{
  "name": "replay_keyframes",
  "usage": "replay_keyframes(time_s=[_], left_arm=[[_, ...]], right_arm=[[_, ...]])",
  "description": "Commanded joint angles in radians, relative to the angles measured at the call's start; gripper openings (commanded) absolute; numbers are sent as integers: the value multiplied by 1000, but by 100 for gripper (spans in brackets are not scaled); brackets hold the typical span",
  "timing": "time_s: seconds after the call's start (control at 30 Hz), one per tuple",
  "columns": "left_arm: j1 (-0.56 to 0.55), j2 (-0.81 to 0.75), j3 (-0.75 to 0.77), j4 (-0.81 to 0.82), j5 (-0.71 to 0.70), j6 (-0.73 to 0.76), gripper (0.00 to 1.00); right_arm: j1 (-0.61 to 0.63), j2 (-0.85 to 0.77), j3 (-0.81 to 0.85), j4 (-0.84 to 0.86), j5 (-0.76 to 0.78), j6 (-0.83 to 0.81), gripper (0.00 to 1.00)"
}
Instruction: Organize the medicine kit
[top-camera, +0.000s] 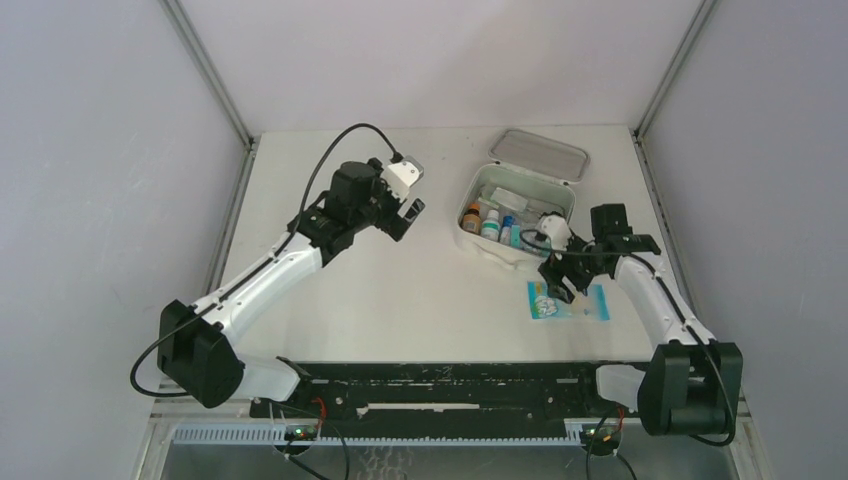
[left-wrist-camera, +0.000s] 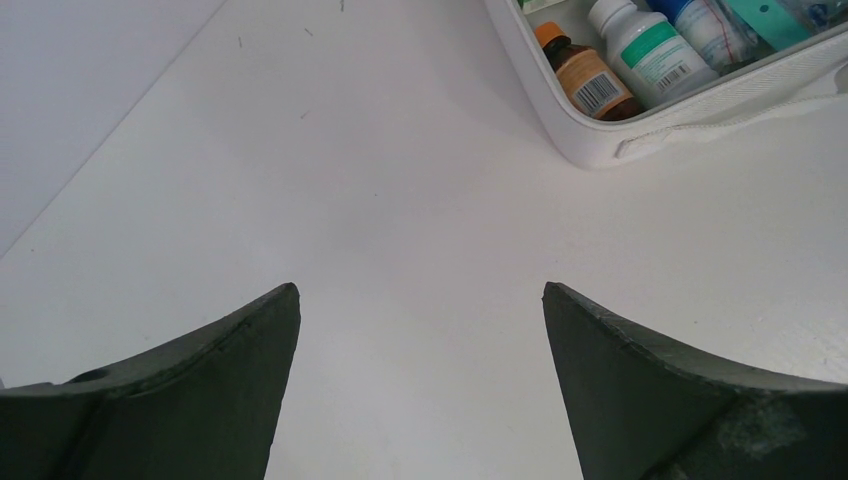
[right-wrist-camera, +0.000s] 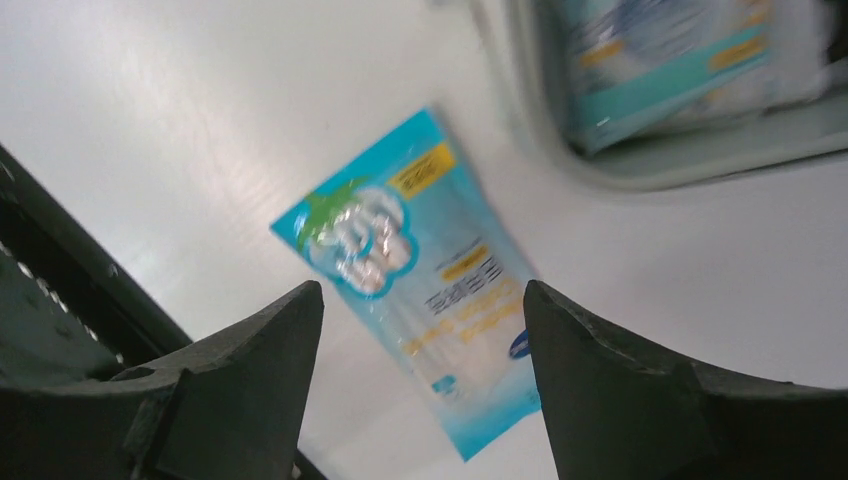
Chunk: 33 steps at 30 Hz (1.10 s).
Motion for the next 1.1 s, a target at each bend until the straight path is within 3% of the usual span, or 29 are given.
replay_keyframes(time_s=[0.0, 0.33, 0.73, 0.83, 1.07], left_arm=[[16, -33, -4, 41, -10, 22, 95], [16, -28, -7, 29, -3, 43, 95], [17, -15, -8, 29, -4, 55, 95], [16, -13, -8, 29, -6, 58, 95], [16, -18, -10, 29, -5, 60, 94]], right_arm=[[16, -61, -85, -62, 103, -158, 74], [22, 1, -159, 38, 206, -249, 86], [69, 149, -158, 112, 259, -289, 93], [79, 170, -159, 103, 252, -285, 90], [96, 176, -158, 66, 217, -258, 66]])
